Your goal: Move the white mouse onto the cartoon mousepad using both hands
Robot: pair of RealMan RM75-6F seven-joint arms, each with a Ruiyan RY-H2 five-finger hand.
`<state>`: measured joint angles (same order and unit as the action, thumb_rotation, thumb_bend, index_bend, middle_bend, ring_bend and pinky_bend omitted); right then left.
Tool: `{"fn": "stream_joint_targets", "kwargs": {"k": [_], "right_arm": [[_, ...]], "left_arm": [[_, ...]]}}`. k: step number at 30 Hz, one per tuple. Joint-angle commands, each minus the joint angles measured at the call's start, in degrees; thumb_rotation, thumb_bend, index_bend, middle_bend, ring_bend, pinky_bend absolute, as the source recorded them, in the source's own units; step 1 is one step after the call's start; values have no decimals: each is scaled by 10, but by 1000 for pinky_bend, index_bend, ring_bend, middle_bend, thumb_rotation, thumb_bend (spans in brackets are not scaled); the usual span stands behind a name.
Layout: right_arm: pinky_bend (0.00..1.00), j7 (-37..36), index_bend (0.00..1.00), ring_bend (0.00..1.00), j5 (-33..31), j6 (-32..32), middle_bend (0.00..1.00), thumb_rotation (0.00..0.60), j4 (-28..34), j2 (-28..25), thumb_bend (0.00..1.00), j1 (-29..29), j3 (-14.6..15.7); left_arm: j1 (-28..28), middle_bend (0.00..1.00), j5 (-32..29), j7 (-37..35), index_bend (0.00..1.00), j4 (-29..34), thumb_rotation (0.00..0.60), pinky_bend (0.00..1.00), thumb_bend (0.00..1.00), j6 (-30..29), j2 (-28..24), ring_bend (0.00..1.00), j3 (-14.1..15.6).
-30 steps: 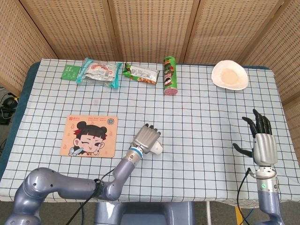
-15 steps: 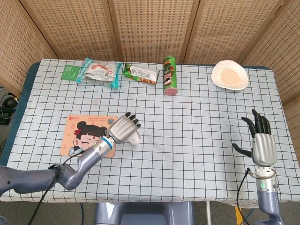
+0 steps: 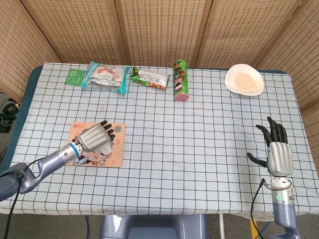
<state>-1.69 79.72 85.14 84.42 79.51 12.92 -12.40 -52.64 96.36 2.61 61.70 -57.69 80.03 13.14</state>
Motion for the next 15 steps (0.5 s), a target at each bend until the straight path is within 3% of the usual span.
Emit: {"fn": "stream_joint_targets", "kwargs": {"k": [1,15], "right_arm": [[57,1,236,7,-1,-1,28,600,-1,1,181,0,0],[52,2,236,7,-7,-2,28,600,-5,2,181,1,-4]], "left_arm": [[16,342,40,-30,574,-48,600,240,278,-28,-5,225,28],[36,343,148,-95,564,-185,600,240,280,-128,37,225,65]]}}
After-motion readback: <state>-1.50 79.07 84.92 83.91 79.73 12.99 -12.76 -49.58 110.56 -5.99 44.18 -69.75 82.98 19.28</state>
